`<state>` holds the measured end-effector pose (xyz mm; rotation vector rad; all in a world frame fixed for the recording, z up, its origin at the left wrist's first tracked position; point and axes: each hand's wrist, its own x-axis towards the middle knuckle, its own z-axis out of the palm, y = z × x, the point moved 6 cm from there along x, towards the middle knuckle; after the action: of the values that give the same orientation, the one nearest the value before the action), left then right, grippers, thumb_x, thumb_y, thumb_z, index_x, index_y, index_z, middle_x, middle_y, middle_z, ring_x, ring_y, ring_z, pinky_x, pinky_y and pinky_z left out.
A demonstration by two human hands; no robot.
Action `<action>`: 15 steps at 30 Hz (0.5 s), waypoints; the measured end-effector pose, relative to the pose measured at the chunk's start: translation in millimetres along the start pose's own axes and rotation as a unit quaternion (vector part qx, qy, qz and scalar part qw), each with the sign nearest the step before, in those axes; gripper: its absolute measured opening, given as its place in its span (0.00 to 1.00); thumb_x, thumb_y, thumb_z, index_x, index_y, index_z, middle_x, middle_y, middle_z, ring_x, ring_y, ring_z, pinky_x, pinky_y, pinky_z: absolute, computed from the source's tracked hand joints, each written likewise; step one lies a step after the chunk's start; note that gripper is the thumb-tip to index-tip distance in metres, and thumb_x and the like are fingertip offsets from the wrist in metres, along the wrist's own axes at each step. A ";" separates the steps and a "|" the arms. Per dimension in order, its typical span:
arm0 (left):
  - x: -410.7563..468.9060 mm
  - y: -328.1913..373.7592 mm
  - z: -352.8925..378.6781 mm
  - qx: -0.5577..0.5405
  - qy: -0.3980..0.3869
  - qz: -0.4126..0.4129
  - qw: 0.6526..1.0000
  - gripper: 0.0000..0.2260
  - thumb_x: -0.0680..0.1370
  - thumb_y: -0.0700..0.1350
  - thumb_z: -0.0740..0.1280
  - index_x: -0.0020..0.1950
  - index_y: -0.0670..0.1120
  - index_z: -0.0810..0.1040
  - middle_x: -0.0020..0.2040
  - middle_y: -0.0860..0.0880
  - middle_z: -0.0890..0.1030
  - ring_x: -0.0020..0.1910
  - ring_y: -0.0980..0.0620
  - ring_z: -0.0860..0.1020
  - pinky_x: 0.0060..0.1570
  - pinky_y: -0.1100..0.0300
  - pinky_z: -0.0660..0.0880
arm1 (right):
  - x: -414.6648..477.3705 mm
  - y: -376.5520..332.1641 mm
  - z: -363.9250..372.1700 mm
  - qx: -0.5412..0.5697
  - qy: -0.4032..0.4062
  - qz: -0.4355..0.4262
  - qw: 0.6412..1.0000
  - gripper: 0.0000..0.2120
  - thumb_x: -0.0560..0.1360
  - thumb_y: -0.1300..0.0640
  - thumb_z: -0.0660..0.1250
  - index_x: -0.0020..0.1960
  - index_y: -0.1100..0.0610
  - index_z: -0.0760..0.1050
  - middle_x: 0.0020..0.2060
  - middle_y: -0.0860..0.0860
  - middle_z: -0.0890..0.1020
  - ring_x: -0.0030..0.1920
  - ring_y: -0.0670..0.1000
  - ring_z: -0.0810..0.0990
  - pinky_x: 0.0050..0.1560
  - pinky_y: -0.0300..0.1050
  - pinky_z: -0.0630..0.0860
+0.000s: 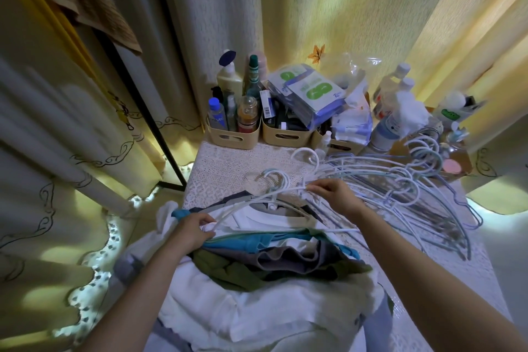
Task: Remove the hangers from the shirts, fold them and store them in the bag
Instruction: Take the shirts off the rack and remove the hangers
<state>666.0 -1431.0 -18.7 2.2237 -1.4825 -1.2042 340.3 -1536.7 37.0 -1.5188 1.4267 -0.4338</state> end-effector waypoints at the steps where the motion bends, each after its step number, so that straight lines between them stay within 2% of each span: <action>1: 1.2 -1.2 0.0 -0.004 -0.002 -0.010 1.000 0.15 0.73 0.38 0.72 0.59 0.42 0.78 0.56 0.44 0.79 0.54 0.50 0.75 0.52 0.64 0.69 | 5.9 -2.2 1.8 -0.012 -0.002 0.012 1.000 0.10 0.77 0.57 0.66 0.52 0.61 0.82 0.47 0.53 0.83 0.46 0.49 0.79 0.48 0.40 0.73; 3: 3.0 -2.8 1.2 -0.008 -0.006 -0.023 1.000 0.17 0.73 0.37 0.72 0.61 0.42 0.77 0.58 0.43 0.78 0.56 0.48 0.75 0.53 0.63 0.68 | 15.4 -3.7 5.5 -0.030 -0.010 0.037 0.999 0.09 0.77 0.55 0.66 0.48 0.60 0.82 0.38 0.56 0.82 0.38 0.52 0.76 0.41 0.46 0.70; 5: 3.8 -3.8 2.0 -0.013 -0.004 -0.026 1.000 0.18 0.73 0.36 0.72 0.62 0.40 0.76 0.59 0.42 0.77 0.60 0.46 0.75 0.55 0.63 0.68 | 20.7 -3.1 7.9 -0.046 -0.017 0.066 0.997 0.09 0.77 0.53 0.66 0.46 0.58 0.81 0.27 0.52 0.74 0.29 0.52 0.67 0.32 0.44 0.63; 6: 3.6 -4.4 2.3 -0.019 -0.002 -0.025 1.000 0.19 0.73 0.36 0.71 0.63 0.40 0.75 0.59 0.42 0.77 0.60 0.45 0.75 0.55 0.63 0.68 | 22.6 -2.3 9.0 -0.052 -0.019 0.079 0.995 0.09 0.77 0.53 0.66 0.45 0.58 0.80 0.26 0.51 0.71 0.28 0.51 0.64 0.30 0.43 0.61; 9: 1.5 -6.3 1.3 -0.039 0.007 -0.004 0.999 0.14 0.74 0.36 0.70 0.59 0.38 0.79 0.54 0.43 0.80 0.56 0.45 0.77 0.49 0.64 0.69 | 25.2 0.0 14.4 -0.001 -0.028 0.100 0.995 0.09 0.79 0.54 0.64 0.45 0.59 0.78 0.30 0.54 0.69 0.30 0.51 0.63 0.30 0.43 0.59; 11: -0.3 -9.4 -1.0 -0.062 0.021 0.006 0.998 0.10 0.75 0.38 0.70 0.56 0.38 0.80 0.49 0.45 0.81 0.50 0.48 0.78 0.40 0.68 0.69 | 24.1 1.1 19.2 0.063 -0.034 0.105 0.992 0.09 0.80 0.57 0.62 0.45 0.61 0.75 0.29 0.54 0.66 0.27 0.50 0.58 0.27 0.40 0.57; 13: -1.3 -11.9 -3.1 -0.076 0.037 0.013 0.996 0.08 0.75 0.39 0.70 0.52 0.39 0.82 0.45 0.47 0.81 0.47 0.50 0.77 0.36 0.72 0.68 | 21.7 -1.1 20.1 0.058 -0.031 0.088 0.994 0.08 0.80 0.58 0.61 0.45 0.60 0.75 0.28 0.51 0.66 0.26 0.49 0.57 0.24 0.37 0.57; 15: -0.8 -12.4 -3.1 -0.080 0.046 0.018 0.996 0.04 0.74 0.40 0.71 0.47 0.41 0.82 0.42 0.48 0.81 0.45 0.51 0.77 0.37 0.71 0.68 | 18.6 -8.4 14.6 0.012 -0.022 0.037 0.999 0.08 0.80 0.57 0.62 0.46 0.59 0.76 0.28 0.50 0.69 0.27 0.49 0.60 0.26 0.36 0.59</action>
<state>676.5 -1425.2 -23.4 2.1087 -1.3371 -1.1484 361.1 -1549.1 30.7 -1.4422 1.4328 -0.3687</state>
